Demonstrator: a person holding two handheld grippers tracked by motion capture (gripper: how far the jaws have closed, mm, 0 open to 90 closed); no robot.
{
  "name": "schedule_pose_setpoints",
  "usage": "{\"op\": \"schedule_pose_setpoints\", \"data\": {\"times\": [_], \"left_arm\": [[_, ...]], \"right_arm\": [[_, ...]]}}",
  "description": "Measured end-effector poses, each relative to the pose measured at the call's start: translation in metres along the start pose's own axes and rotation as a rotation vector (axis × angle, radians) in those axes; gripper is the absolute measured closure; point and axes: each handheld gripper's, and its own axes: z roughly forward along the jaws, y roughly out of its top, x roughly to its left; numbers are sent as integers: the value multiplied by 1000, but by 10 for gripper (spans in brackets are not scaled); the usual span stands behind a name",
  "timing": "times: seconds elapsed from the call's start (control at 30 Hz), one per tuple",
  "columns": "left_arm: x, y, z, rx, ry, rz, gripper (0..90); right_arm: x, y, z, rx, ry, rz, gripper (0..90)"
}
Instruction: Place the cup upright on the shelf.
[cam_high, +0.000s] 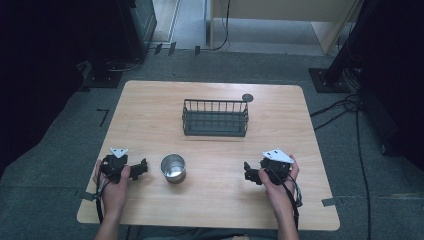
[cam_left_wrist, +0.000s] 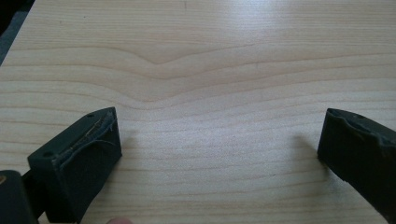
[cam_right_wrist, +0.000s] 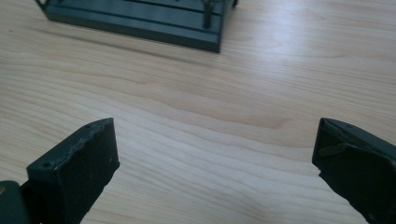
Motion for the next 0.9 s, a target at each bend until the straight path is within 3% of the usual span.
{"op": "schedule_pose_setpoints", "data": {"times": [0.33, 0.9], "left_arm": [[0, 0, 0, 1, 0, 0, 0], [0, 0, 0, 0, 0, 0, 0]], "right_arm": [[42, 15, 8, -10, 86, -50, 2], [91, 28, 18, -14, 182, -85, 3]]}}
